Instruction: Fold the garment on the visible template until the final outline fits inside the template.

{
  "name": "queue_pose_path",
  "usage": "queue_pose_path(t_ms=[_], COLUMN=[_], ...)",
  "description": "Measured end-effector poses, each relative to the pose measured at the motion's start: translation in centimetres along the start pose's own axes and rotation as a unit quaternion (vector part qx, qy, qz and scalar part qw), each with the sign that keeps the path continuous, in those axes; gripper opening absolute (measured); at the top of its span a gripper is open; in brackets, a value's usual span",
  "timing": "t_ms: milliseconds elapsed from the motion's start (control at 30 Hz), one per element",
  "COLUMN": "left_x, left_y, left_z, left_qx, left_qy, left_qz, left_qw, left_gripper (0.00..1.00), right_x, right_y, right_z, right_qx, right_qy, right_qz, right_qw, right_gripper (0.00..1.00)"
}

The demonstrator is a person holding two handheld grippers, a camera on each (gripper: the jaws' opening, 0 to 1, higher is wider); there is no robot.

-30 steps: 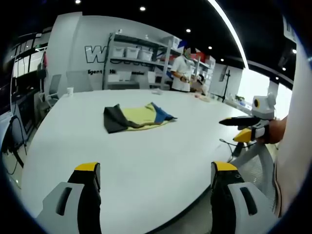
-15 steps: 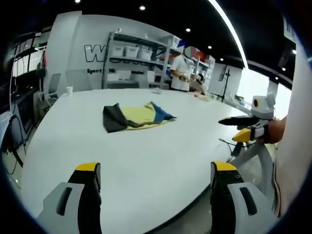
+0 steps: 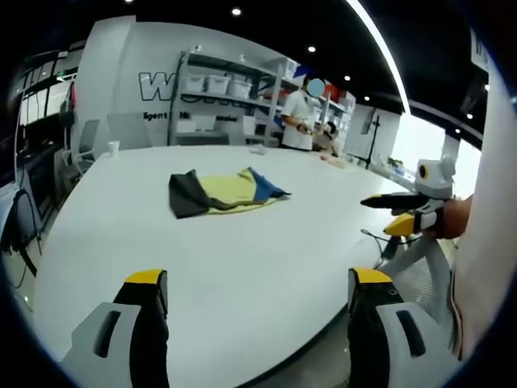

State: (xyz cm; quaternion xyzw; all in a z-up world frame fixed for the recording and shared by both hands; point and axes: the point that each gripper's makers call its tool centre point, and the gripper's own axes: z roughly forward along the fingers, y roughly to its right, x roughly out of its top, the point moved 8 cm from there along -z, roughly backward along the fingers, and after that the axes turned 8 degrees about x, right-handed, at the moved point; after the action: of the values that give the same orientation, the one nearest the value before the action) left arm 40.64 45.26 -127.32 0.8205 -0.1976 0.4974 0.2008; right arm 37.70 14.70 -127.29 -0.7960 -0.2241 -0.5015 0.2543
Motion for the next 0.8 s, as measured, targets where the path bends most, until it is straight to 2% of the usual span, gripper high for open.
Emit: queue_pose_path(t_ms=[567,800], left_x=[0.01,0.12], left_y=[-0.06,-0.13], left_z=[0.07,0.02], left_qx=[0.001,0.000], left_qy=[0.000,-0.001], left_qz=[-0.002,-0.007], left_qw=[1.0000,1.0000], left_gripper=[0.88,0.85], right_x=[0.00,0.08], right_y=[0.00,0.10], right_z=[0.03,0.06], right_qx=[0.001,0.006], right_qy=[-0.001,-0.003], right_qz=[0.001,0.006], right_qw=[1.0000,1.0000], right_gripper=[0.88,0.87])
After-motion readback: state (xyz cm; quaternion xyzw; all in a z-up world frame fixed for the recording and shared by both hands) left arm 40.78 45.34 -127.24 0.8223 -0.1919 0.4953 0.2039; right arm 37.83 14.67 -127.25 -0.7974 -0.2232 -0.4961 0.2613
